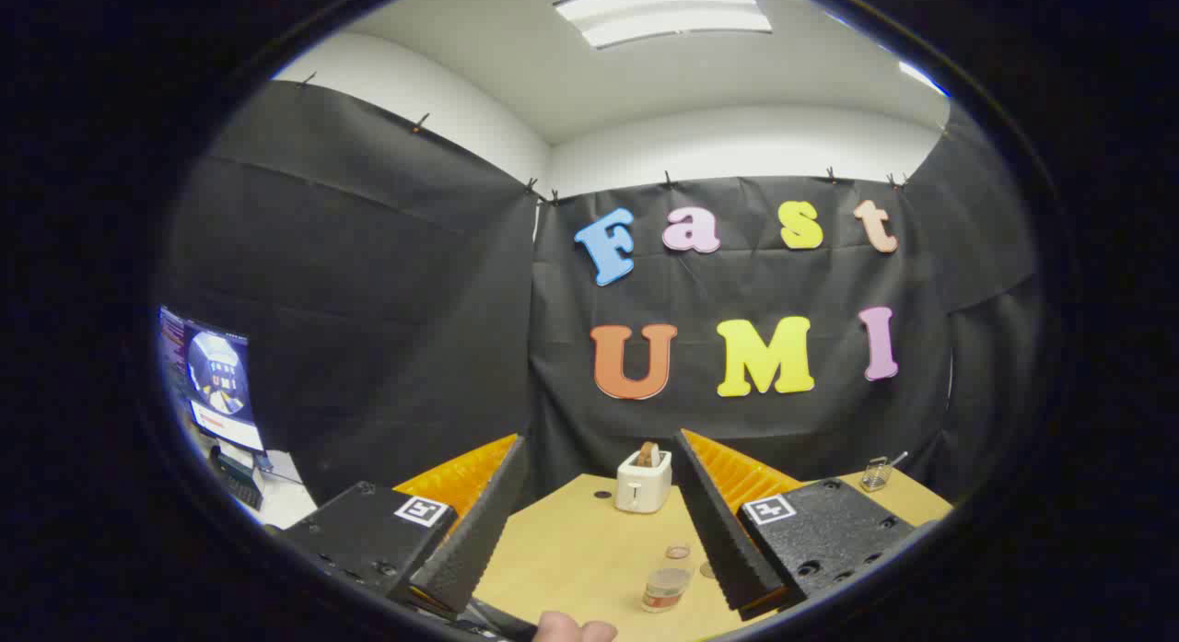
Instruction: Take the bottle from table, then pour the juice into the cup, finally place the bottle on the coaster
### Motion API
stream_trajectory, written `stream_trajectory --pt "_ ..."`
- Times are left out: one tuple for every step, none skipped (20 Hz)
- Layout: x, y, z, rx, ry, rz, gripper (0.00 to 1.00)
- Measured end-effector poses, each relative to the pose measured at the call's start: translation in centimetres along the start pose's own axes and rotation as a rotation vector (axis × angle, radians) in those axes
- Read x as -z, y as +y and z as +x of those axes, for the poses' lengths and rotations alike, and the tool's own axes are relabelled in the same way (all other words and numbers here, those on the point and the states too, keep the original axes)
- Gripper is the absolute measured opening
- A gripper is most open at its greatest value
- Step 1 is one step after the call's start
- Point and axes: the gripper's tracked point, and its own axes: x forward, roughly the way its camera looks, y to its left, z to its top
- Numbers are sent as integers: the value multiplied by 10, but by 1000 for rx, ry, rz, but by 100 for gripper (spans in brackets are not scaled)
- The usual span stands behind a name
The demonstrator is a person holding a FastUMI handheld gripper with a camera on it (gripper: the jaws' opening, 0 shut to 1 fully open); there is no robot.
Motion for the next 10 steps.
stream_trajectory --pt "-1 -1 0 3 0 -1 100" --pt "-1 -2 0 9 -2 -3 100" --pt "-2 -4 0 16 -9 -6 100" --pt "-2 -6 0 27 -12 -9 100" --pt "1 -10 -1 38 -8 -12 100" --pt "3 -12 -1 47 -5 -12 100" --pt "3 -13 0 51 -6 -11 100" --pt "3 -13 0 54 -4 -9 100" --pt "3 -14 -1 57 -5 -6 100" --pt "1 -16 0 61 -7 -7 100"
